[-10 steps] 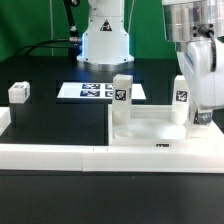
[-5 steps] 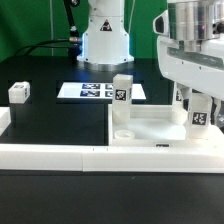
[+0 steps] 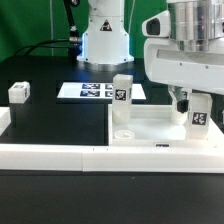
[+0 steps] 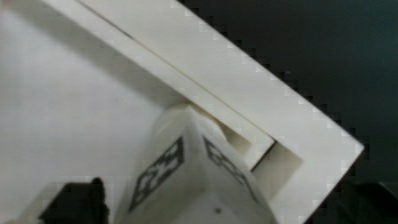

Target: Assemble square table

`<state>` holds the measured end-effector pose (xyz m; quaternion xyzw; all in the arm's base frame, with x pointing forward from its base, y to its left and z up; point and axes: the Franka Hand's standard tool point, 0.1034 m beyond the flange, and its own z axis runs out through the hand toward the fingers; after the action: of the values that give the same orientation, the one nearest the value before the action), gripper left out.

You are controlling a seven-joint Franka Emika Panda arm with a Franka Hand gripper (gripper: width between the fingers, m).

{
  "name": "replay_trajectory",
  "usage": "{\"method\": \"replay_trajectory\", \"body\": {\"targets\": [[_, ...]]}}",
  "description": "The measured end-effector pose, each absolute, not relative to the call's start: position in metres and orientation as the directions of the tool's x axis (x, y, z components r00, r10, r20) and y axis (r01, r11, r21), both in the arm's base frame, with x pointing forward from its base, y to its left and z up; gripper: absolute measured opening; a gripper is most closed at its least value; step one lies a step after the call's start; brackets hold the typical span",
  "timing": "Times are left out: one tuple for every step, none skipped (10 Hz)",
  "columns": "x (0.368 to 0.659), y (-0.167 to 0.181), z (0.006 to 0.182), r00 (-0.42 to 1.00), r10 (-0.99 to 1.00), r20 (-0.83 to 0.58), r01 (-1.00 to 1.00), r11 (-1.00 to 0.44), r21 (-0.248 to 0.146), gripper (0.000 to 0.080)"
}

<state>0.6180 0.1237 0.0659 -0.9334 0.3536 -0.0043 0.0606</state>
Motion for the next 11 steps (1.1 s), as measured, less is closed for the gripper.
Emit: {"method": "replay_trajectory", "body": {"targets": [[0.618,0.126,0.0672,0.851,-0.526,-0.006,-0.523,-0.845,-0.109,0.0648],[0.619,0.1248,0.0659,0.876,-0.483,0.008,-0.479,-0.871,-0.114,0.0648],[0.6189,0.1248,0.0656,0.857,-0.516,0.003,-0.512,-0.852,-0.113,0.0636],[0.6189,0.1246,0.0654,0.854,-0.52,0.003,-0.516,-0.849,-0.113,0.0636],[0.6187,0.1247,0.0651,0.831,-0.556,-0.003,-0.552,-0.826,-0.113,0.0467],[0.6185,0.1232,0.0645,0.786,-0.618,-0.012,-0.616,-0.78,-0.11,0.0467],[0.6187,0.1211,0.0641,0.732,-0.681,-0.019,-0.679,-0.727,-0.107,0.029],[0.6186,0.1212,0.0638,0.694,-0.72,-0.025,-0.718,-0.688,-0.106,0.029],[0.6186,0.1212,0.0638,0.666,-0.746,-0.029,-0.744,-0.66,-0.105,0.029],[0.6199,0.1209,0.0652,0.492,-0.869,-0.046,-0.868,-0.486,-0.097,0.029],[0.6203,0.1208,0.0657,0.342,-0.938,-0.061,-0.937,-0.337,-0.09,0.029]]}}
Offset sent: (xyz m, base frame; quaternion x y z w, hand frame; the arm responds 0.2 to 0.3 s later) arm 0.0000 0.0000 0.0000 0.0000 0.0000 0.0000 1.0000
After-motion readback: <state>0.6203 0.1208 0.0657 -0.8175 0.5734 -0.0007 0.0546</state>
